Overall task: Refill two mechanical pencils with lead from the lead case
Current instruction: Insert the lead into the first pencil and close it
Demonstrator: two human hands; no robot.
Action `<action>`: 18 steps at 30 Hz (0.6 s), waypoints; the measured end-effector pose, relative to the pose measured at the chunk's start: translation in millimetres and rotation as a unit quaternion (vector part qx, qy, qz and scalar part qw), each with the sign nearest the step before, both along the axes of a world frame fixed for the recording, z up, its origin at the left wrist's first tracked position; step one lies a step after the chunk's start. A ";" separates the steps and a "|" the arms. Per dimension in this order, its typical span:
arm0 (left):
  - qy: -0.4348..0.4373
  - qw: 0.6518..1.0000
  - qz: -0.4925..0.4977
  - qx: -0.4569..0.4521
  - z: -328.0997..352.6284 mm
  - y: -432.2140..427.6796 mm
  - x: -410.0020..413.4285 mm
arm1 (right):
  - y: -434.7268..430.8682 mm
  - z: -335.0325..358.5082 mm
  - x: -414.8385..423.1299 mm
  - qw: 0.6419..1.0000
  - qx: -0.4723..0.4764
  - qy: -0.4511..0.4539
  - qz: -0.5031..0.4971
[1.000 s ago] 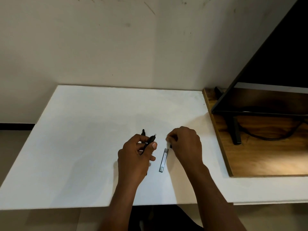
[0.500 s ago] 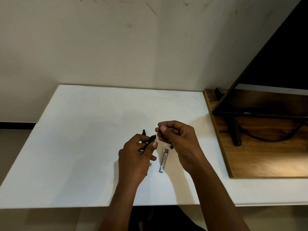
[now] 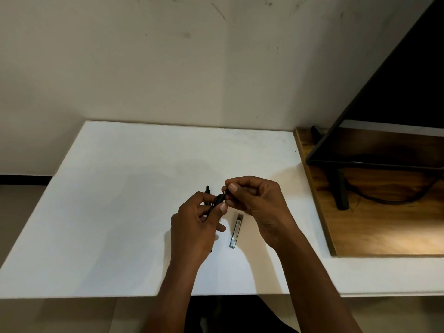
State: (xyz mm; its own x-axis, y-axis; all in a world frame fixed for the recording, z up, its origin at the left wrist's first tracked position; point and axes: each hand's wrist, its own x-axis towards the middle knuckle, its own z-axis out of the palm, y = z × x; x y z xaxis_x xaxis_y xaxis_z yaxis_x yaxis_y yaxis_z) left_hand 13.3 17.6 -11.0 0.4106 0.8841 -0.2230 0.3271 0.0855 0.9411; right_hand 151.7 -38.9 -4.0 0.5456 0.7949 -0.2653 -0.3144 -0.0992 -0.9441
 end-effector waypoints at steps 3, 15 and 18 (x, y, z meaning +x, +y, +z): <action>0.001 1.000 0.004 0.000 -0.5 0.3 -1.0 | -1.2 0.0 0.4 1.000 0.002 0.013 -0.011; 0.006 1.000 -0.008 0.008 -1.2 -0.4 -1.1 | -2.1 -2.0 -0.7 0.999 -0.029 -0.014 0.021; 0.010 1.000 -0.009 0.008 -1.2 -0.7 -1.1 | -2.4 -2.1 -2.6 0.999 -0.031 -0.005 0.015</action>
